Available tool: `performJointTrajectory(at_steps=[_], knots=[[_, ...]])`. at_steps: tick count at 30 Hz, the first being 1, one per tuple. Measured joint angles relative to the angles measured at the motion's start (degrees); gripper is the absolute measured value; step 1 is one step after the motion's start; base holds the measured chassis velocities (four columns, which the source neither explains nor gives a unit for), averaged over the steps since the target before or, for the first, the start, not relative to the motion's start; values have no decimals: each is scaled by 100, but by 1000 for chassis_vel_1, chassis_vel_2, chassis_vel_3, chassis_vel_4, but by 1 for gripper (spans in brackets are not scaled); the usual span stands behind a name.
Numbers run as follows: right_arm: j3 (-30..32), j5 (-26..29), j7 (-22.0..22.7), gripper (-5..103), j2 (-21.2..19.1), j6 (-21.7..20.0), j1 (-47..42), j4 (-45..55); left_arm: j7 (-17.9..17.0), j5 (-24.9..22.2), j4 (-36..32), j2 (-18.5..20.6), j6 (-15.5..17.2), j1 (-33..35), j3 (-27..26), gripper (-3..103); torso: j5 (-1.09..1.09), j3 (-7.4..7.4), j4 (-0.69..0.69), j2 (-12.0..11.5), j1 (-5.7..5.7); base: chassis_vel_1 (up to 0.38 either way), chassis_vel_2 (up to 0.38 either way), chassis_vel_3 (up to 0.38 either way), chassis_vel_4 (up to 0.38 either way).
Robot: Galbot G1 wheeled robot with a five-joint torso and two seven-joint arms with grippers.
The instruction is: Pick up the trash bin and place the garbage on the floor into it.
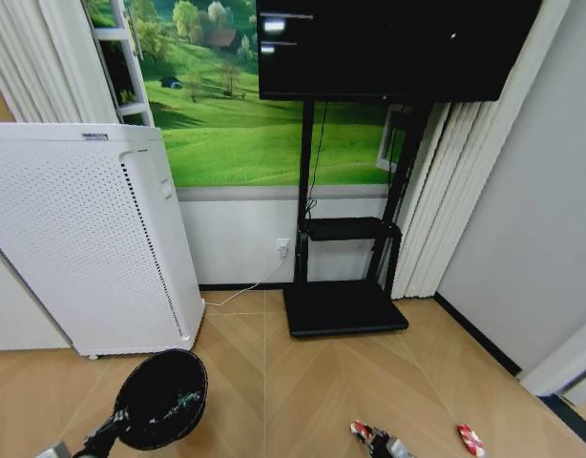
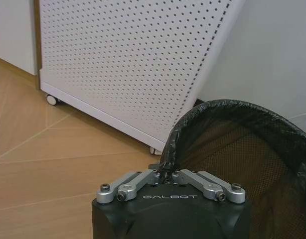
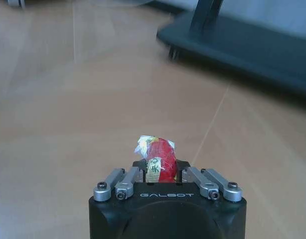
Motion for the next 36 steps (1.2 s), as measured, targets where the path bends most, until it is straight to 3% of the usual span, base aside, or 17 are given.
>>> performJointTrajectory(at_steps=[2, 6, 9, 11, 14, 18, 21, 24, 25, 27, 36], knots=[[125, 366, -18, 29, -141, -58, -328, 724, 10, 13, 33, 82, 43, -129, 129, 4, -1, 0, 2, 0, 0, 0, 0, 0, 0], [239, 637, -23, 29, -215, -87, -587, 1270, 67, 60, 114, 192, 59, -311, 274, 4, -2, 0, 1, 0, 0, 0, 0, 0, 0], [363, 1219, -27, 29, -268, -23, -1039, 2499, 249, 304, 450, 556, 37, -956, 813, 4, 1, 0, 0, 0, 0, 0, 0, 0, 0], [363, 1342, -27, 29, -272, -29, -1110, 2766, 302, 407, 558, 661, 3, -1138, 1020, 4, 1, 0, 0, 0, 0, 0, 0, 0, 0], [259, 1745, -8, 29, -317, -157, -1175, 3316, 572, 615, 805, 858, -84, -1478, 1386, 4, -5, 0, -5, 0, 0, 0, 0, 0, 0], [-70, 2235, -4, 29, -513, -369, -1063, 3956, 1142, 796, 1216, 1151, -227, -1925, 1902, 4, -3, 0, 3, 0, 0, 0, 0, 0, 0], [-118, 2257, -51, 29, -519, -369, -1029, 4054, 1383, 1022, 1489, 1342, -317, -2212, 2239, 4, 1, 0, 2, 0, 0, 0, 0, 0, 0], [-139, 2248, -127, 29, -478, -363, -1003, 4184, 1622, 1154, 2023, 1607, -428, -2939, 3054, 4, -3, 1, 3, 0, 0, 0, 0, 0, 0], [-139, 2248, -127, 29, -478, -363, -1003, 4184, 1622, 1154, 2023, 1607, -428, -2939, 3054, 4, -3, 1, 3, 0, 0, 0, 0, 0, 0], [-140, 2244, -202, 29, -511, -360, -1101, 4442, 1840, 1106, 2580, 1564, -585, -4043, 4153, 4, 0, 1, -2, 0, 1, 0, 0, 0, 0], [-199, 2211, -213, 29, -512, -382, -1135, 4559, 2006, 882, 3067, 1146, -659, -5278, 5566, 4, 3, 1, -1, 0, 1, 0, 0, 0, 0]])
